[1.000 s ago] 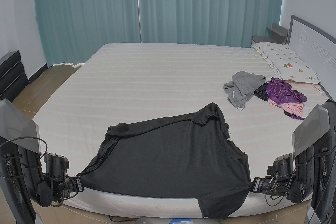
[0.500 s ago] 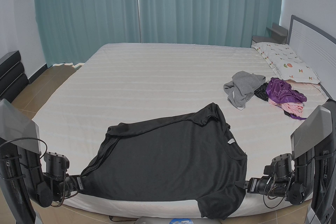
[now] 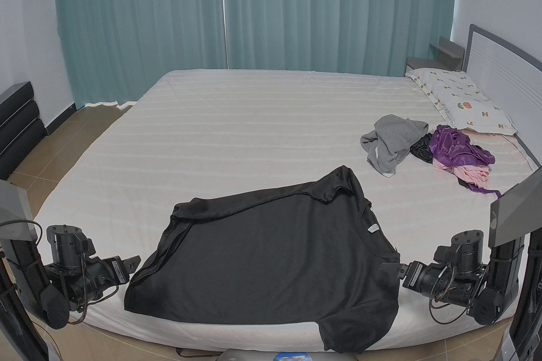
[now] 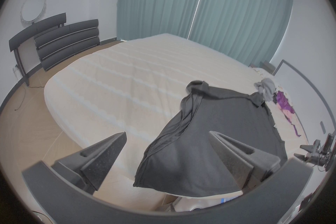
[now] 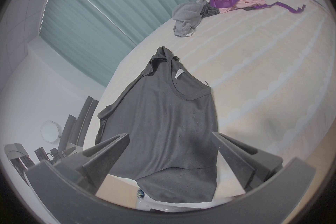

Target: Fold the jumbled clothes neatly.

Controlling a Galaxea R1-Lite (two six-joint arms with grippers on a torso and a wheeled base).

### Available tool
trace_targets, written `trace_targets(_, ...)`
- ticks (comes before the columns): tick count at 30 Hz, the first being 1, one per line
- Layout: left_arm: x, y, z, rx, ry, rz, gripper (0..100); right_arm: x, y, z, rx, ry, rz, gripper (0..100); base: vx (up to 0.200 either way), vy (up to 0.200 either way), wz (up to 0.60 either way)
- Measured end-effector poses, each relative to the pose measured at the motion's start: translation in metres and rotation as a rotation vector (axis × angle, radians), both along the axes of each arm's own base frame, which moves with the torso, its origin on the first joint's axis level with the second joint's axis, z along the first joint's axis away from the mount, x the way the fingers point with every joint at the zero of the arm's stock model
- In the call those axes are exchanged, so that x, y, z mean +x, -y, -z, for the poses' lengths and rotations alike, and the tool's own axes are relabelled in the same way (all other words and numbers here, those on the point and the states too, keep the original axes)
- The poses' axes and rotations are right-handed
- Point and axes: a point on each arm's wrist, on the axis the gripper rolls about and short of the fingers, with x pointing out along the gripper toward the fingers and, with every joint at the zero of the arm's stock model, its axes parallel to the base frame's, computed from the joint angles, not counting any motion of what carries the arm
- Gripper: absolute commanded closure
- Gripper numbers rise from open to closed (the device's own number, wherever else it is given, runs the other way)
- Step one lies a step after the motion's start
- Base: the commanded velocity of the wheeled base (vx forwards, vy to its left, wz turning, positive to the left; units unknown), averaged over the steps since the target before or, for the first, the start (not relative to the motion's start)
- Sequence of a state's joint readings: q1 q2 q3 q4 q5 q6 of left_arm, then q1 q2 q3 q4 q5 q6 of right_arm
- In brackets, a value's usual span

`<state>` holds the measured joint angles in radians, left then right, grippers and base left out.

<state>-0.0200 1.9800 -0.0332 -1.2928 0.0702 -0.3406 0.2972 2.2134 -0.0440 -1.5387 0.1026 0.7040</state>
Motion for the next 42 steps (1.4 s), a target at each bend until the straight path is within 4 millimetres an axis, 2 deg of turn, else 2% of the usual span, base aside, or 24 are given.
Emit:
trace_targets(11, 0.007, -0.004, -0.014, -0.064, 0.087, -0.039, 0, 0.002, -0.002, 0.004, 0.025, -0.013, 0.004, 0, 0.0, 0.0, 0.0)
trace_targets(19, 0.011, -0.004, -0.016, -0.097, 0.106, -0.062, 0, 0.002, -0.001, 0.005, 0.024, -0.02, 0.005, 0, 0.0, 0.2, 0.0)
trace_targets(42, 0.015, -0.002, -0.018, -0.095, 0.123, -0.061, 0, -0.001, -0.001, 0.006, 0.037, -0.037, 0.018, 0, 0.0, 0.0, 0.0)
